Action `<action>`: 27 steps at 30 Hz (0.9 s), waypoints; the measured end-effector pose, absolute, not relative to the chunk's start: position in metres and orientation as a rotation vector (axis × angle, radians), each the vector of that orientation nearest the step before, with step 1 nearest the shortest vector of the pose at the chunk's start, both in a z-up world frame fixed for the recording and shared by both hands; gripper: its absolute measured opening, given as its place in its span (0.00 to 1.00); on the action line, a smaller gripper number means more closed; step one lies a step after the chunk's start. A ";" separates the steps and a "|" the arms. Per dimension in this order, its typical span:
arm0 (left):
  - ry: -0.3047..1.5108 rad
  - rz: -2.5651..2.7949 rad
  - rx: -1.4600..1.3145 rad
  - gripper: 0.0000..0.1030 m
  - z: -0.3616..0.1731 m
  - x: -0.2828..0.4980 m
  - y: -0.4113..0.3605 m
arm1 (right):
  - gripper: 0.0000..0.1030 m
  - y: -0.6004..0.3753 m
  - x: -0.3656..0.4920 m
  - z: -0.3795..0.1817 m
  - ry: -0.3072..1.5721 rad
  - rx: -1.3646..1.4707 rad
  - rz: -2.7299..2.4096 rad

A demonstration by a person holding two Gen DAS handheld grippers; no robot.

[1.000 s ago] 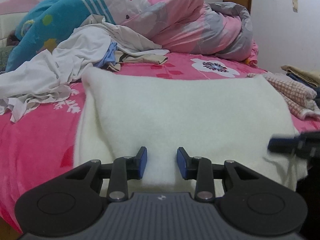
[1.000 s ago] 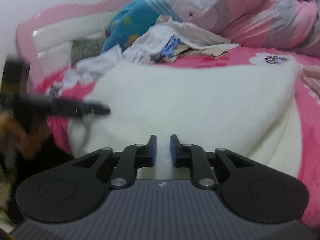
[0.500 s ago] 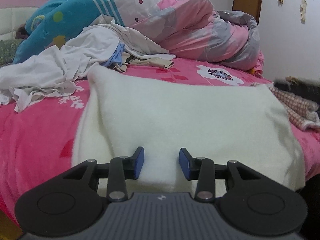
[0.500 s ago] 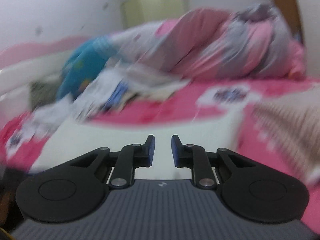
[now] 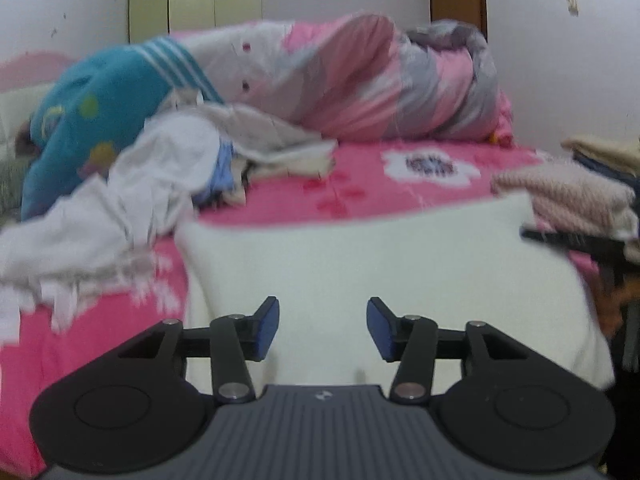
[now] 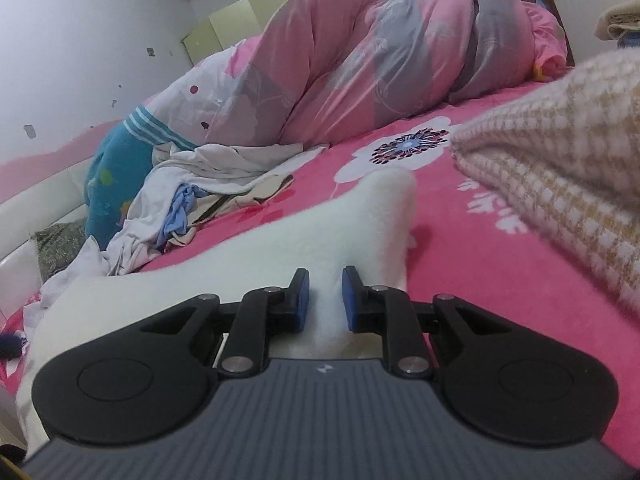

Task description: Fold clothes

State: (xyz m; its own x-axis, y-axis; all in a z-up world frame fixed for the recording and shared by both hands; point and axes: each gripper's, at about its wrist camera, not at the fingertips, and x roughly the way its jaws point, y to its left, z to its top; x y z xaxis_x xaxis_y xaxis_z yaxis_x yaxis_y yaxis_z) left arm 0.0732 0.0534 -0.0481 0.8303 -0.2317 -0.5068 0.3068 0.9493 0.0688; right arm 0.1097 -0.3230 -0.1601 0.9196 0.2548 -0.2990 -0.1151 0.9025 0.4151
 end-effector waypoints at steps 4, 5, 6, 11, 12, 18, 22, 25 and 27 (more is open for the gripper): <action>0.501 -0.199 0.121 0.50 -0.049 0.130 0.058 | 0.15 -0.332 0.113 -0.160 0.340 0.446 0.216; 0.505 -0.181 0.100 0.49 -0.051 0.145 0.062 | 0.15 -0.333 0.112 -0.161 0.338 0.450 0.219; 0.507 -0.168 0.081 0.49 -0.053 0.159 0.066 | 0.15 -0.333 0.112 -0.161 0.336 0.455 0.222; 0.624 -0.113 -0.028 0.34 -0.090 0.214 0.093 | 0.16 -0.338 0.112 -0.165 0.326 0.495 0.244; 0.625 -0.117 -0.069 0.34 -0.096 0.216 0.099 | 0.15 -0.339 0.112 -0.165 0.324 0.505 0.248; 0.596 -0.143 -0.139 0.34 -0.103 0.212 0.109 | 0.16 -0.339 0.111 -0.166 0.318 0.519 0.251; 0.587 -0.143 -0.126 0.33 -0.105 0.213 0.109 | 0.16 -0.340 0.112 -0.168 0.314 0.529 0.255; 0.594 -0.142 -0.102 0.33 -0.102 0.214 0.107 | 0.15 -0.341 0.111 -0.168 0.310 0.535 0.257; 0.599 -0.140 -0.087 0.33 -0.097 0.211 0.105 | 0.15 -0.342 0.111 -0.169 0.309 0.540 0.260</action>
